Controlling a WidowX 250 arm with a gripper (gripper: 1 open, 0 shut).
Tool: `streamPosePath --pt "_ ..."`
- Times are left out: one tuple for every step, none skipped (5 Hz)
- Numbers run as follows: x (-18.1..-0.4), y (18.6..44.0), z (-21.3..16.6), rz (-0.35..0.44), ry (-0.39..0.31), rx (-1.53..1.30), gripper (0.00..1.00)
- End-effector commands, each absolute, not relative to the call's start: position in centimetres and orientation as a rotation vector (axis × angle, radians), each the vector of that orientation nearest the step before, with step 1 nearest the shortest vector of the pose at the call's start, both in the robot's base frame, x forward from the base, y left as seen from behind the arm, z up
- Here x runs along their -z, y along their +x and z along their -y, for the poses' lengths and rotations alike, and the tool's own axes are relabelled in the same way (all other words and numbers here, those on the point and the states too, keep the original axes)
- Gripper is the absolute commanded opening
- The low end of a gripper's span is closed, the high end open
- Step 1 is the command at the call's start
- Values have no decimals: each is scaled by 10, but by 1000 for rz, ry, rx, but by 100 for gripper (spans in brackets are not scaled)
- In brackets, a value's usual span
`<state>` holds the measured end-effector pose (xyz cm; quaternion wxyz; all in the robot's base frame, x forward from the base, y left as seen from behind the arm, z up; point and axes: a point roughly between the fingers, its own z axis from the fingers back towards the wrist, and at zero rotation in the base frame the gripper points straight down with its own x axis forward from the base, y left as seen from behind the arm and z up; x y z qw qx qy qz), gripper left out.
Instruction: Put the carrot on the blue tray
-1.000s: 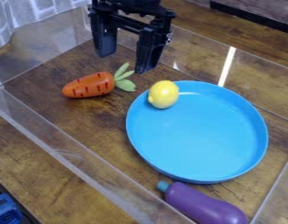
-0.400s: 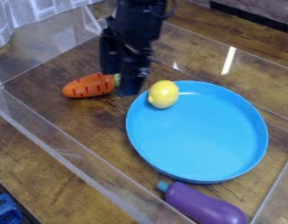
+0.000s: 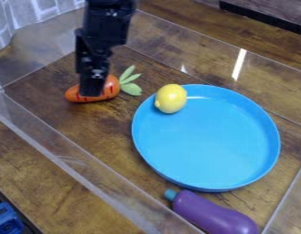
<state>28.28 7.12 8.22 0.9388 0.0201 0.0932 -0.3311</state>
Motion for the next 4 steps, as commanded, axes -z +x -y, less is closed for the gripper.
streamPosePath --pt "-89 295 -83 -128 86 710 100" --pt "-80 302 -88 -112 96 731 100" --pt "-70 319 -89 -96 110 831 100" --pt "-60 336 -90 -79 125 917 100"
